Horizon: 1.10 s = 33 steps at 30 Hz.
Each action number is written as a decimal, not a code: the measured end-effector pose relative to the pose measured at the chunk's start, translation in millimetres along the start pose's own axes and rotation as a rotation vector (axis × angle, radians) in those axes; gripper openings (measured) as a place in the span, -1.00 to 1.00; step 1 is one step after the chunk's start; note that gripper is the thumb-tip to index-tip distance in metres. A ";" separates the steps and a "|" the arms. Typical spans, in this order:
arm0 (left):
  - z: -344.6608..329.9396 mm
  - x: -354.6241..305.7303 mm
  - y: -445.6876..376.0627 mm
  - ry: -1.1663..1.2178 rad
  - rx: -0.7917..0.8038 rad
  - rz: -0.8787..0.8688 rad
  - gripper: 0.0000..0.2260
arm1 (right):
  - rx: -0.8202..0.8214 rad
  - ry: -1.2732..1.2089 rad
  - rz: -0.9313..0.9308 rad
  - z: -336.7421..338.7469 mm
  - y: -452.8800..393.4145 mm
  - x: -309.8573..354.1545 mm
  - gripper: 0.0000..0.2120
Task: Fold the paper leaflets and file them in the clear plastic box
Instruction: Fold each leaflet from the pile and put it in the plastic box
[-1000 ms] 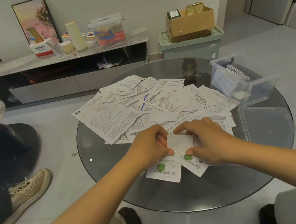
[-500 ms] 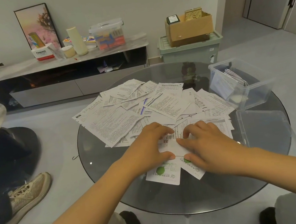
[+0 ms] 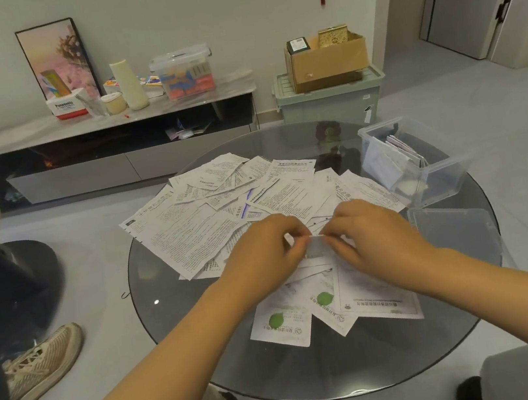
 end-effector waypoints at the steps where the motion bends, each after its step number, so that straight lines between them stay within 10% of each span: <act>1: 3.6 -0.1 -3.3 0.047 -0.024 0.023 -0.90 | -0.022 -0.030 -0.016 5.4 -1.6 -5.9 -0.75; 14: 17.3 -44.1 -62.6 0.242 -0.210 -0.031 -0.84 | -0.115 -0.200 -0.292 65.4 -10.5 -77.6 -0.86; 23: -27.6 -74.9 -104.2 0.240 -0.053 -0.091 -0.68 | -0.422 -0.189 -0.654 110.1 6.4 -180.7 -0.86; 33: -60.5 -61.7 -110.2 0.231 0.045 -0.072 -0.65 | -0.297 0.038 -0.744 86.2 -20.4 -223.3 -0.84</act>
Point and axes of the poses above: each hand's wrist, its own y-axis away from the middle knuckle, its own z-axis out of the back of the hand, x = y × z, the point moved 10 cm from there along -y, towards the middle knuckle, and after that the axes turned 4 degrees about x, right-handed, at the moved point
